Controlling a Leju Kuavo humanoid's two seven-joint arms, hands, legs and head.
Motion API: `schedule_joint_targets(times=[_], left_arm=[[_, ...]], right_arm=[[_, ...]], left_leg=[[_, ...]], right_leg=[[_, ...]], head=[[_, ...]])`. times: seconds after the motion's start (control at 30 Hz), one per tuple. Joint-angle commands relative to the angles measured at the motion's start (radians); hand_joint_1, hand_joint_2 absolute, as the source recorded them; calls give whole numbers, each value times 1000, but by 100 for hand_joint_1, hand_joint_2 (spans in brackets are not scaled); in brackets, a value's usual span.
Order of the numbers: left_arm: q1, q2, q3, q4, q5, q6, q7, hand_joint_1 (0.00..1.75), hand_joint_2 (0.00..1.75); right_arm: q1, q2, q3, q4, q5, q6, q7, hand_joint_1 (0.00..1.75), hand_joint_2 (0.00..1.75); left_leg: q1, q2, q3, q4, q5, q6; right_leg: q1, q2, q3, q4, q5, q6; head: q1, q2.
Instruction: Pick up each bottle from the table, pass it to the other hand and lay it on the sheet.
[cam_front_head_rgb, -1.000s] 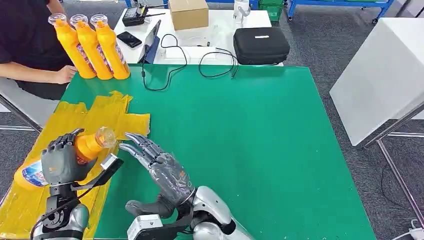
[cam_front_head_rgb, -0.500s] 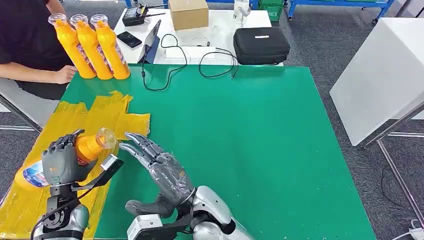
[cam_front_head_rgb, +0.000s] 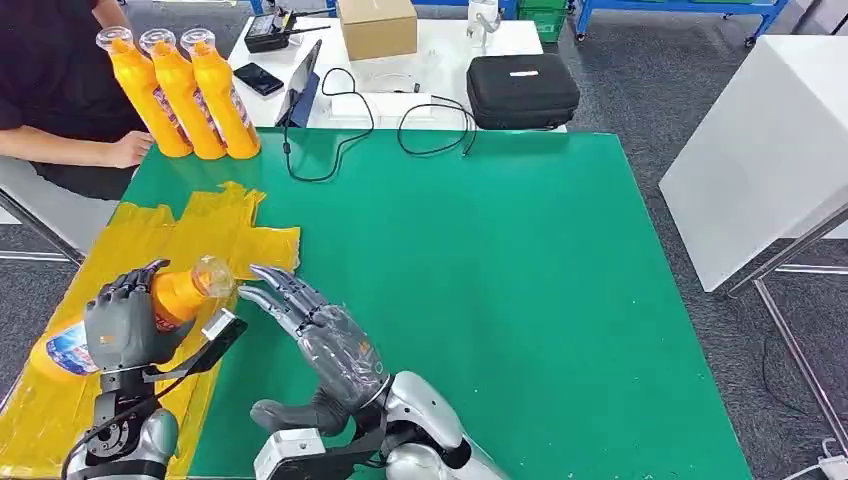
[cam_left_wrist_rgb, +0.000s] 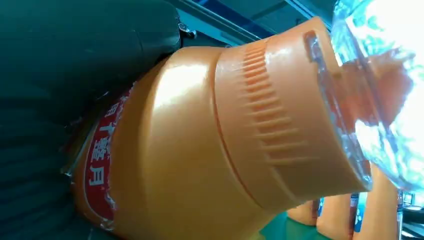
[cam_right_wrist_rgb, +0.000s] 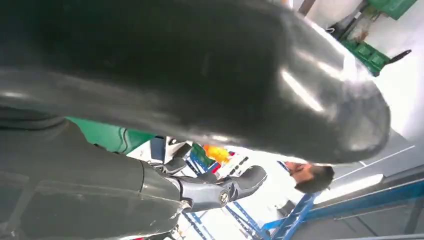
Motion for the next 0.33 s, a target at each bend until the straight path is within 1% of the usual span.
schedule_joint_targets(times=[0.03, 0.07, 0.1, 0.13, 0.17, 0.23, 0.27, 0.33], left_arm=[[-48, -20, -123, 593, 14, -166, -153, 0, 0], [-48, -20, -123, 593, 14, -166, -153, 0, 0], [-83, -24, -130, 724, 21, -74, -160, 0, 0], [-120, -14, -147, 805, 40, -29, -165, 0, 0], [-126, -9, -147, 804, 40, -33, -165, 0, 0], [-122, -3, -150, 772, 43, -54, -167, 0, 0], [-116, -1, -152, 753, 44, -68, -166, 0, 0], [-112, 1, -153, 739, 46, -81, -165, 0, 0]], right_arm=[[-56, -44, 26, 32, -66, 57, -34, 0, 0], [-56, -44, 26, 32, -66, 57, -34, 0, 0], [-57, -44, 24, 34, -66, 57, -35, 0, 0], [-56, -44, 24, 37, -66, 58, -36, 0, 0], [-56, -43, 24, 37, -66, 58, -36, 0, 0], [-57, -41, 26, 37, -66, 59, -36, 0, 0], [-57, -42, 27, 37, -66, 59, -36, 0, 0], [-57, -42, 27, 37, -66, 59, -36, 0, 0]], left_leg=[[-1, 1, 4, -2, 0, -1], [-3, 0, 9, -6, 1, -1], [-4, -1, 9, -6, 1, -1], [-4, -1, 11, -7, 1, -2], [-4, -4, 10, -6, 1, -2], [0, 2, 5, -2, 0, -1], [-1, 3, 6, -2, -1, -1], [-2, -3, 8, -2, 0, -1]], right_leg=[[-1, 0, 4, -2, -1, 0], [-3, -1, 8, -4, 0, 0], [-4, -2, 7, -4, -1, 1], [-3, -2, 9, -5, -1, 0], [-4, -4, 10, -4, -1, 0], [-1, 1, 4, -3, 0, 0], [-2, 1, 5, -3, 0, 1], [-2, -2, 6, -1, -1, -1]], head=[[0, 0], [0, 0], [0, 0], [-2, 0], [0, 0], [0, 0], [0, 0], [1, 0]])
